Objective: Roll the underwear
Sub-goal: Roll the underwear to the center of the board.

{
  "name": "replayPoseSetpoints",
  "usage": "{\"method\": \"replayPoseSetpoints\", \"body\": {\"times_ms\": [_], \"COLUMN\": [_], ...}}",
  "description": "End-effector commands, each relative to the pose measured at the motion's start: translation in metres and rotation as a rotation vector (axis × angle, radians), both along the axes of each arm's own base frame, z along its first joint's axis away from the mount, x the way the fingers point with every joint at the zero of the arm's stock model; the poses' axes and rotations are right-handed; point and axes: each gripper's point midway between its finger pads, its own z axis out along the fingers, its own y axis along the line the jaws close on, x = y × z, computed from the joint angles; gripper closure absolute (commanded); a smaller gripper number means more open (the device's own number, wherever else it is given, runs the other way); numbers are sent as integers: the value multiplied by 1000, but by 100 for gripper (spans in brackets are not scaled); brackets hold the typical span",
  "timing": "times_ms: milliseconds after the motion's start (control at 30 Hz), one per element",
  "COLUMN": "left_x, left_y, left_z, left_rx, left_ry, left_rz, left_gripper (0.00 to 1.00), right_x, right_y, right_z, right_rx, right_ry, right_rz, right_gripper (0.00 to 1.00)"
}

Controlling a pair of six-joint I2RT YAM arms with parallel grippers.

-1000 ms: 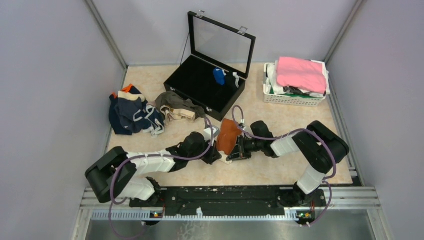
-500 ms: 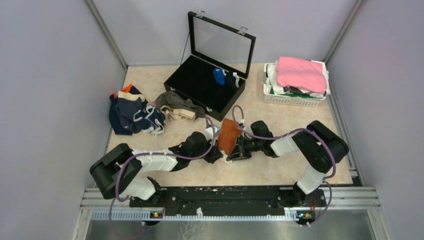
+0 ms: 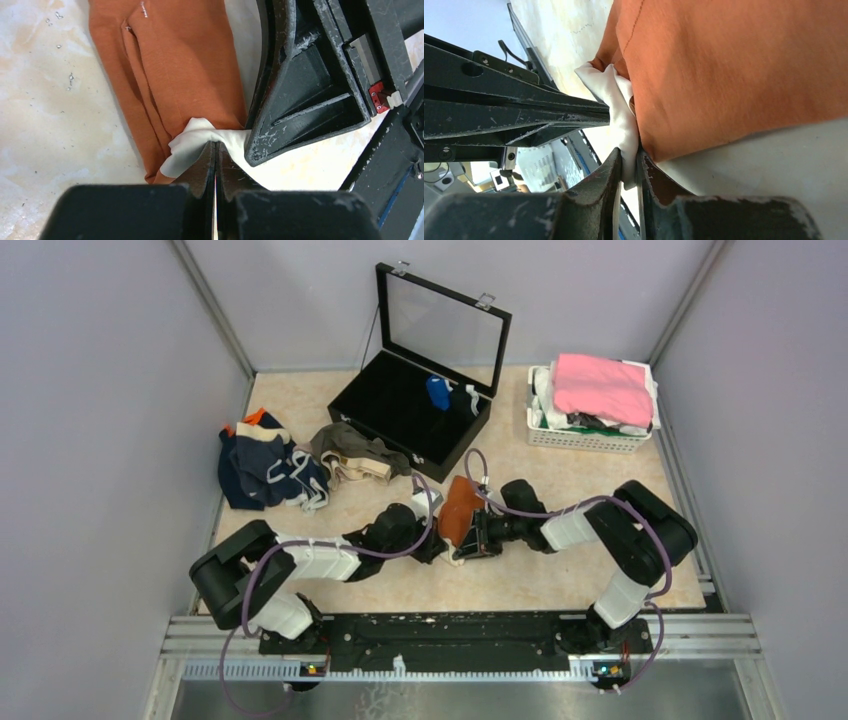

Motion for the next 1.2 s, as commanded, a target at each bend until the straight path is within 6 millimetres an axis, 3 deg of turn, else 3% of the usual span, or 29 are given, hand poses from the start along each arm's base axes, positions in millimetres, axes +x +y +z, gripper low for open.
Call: {"method": "replayPoseSetpoints", "body": {"times_ms": [0,300,633,900,1167], "left_x": [9,10,12,14,13], "left_y": [14,18,21,19,17], "left_z": [-21,-43,-52,-53,-52], "left_rx": [54,87,111,117,110], "left_ry": [2,52,85,99,104], "left_rz": [89,114,130,130,117], "left_gripper": [100,100,100,100,100], "right_x": [16,33,53,47,36], "right_y": [0,-14,-49,-46,-34], "right_z": [8,28,42,57,46], "right_rx": [-17,-135,-302,-275,-298], "right_ry": [-36,-151,-306,-340,-304], "right_rz": [-36,-82,-215,-266,-262], "right_gripper": [82,70,68,65,61]}}
